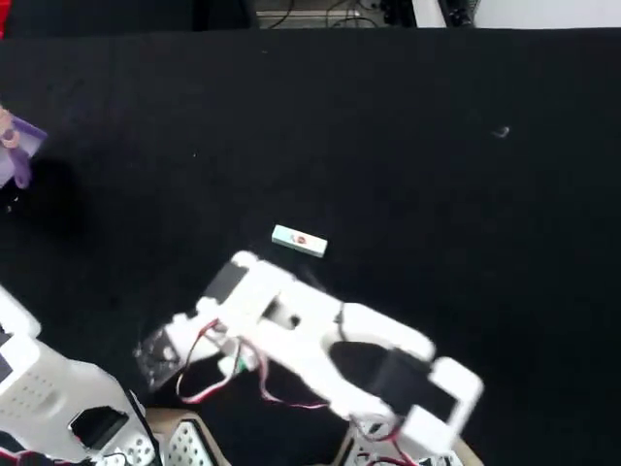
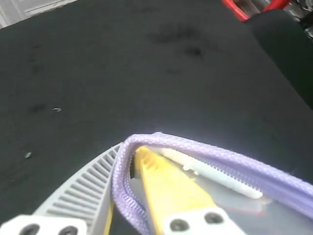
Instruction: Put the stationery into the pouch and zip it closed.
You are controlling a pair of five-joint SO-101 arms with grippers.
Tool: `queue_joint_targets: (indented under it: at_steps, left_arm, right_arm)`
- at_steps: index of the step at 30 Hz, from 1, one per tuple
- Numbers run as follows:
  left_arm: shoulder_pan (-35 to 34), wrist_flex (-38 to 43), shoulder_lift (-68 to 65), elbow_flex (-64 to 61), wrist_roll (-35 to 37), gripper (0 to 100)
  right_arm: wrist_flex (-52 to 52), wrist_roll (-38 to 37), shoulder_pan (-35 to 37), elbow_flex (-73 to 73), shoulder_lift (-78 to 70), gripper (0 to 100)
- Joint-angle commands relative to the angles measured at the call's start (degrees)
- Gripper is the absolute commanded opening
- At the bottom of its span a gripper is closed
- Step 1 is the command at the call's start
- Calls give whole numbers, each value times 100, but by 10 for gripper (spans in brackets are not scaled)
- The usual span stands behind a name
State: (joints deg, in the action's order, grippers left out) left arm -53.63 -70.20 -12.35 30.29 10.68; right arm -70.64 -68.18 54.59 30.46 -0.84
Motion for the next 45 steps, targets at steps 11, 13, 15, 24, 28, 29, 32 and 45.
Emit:
queue_joint_targets:
  at_steps: [11, 13, 15, 24, 28, 29, 32, 45]
  left_arm:
    - [1947, -958, -70, 382, -9, 28]
    - [2281, -1336, -70, 716, -9, 28]
    - [2598, -1670, -70, 1112, -9, 28]
    - [3635, -3077, -97, 2536, 308, 28]
    - [3987, -3068, -70, 2299, 316, 28]
    - [4092, -3068, -70, 2255, 316, 28]
    - [4365, -3068, -70, 2062, 343, 28]
    - [4505, -3059, 809, 1130, 659, 29]
  right_arm:
    - [-35, 624, -2189, -259, 3433, 11]
    - [466, 1169, -2444, -259, 3732, 11]
    - [897, 1653, -2620, -251, 4004, 11]
    - [2013, 3385, -2725, -242, 5077, 11]
    - [2426, 4141, -2716, -224, 5393, 11]
    - [2549, 4343, -2716, -215, 5429, 11]
    - [3095, 4818, -2699, -40, 5473, 11]
    - [7824, 5336, -1705, 2202, 5455, 11]
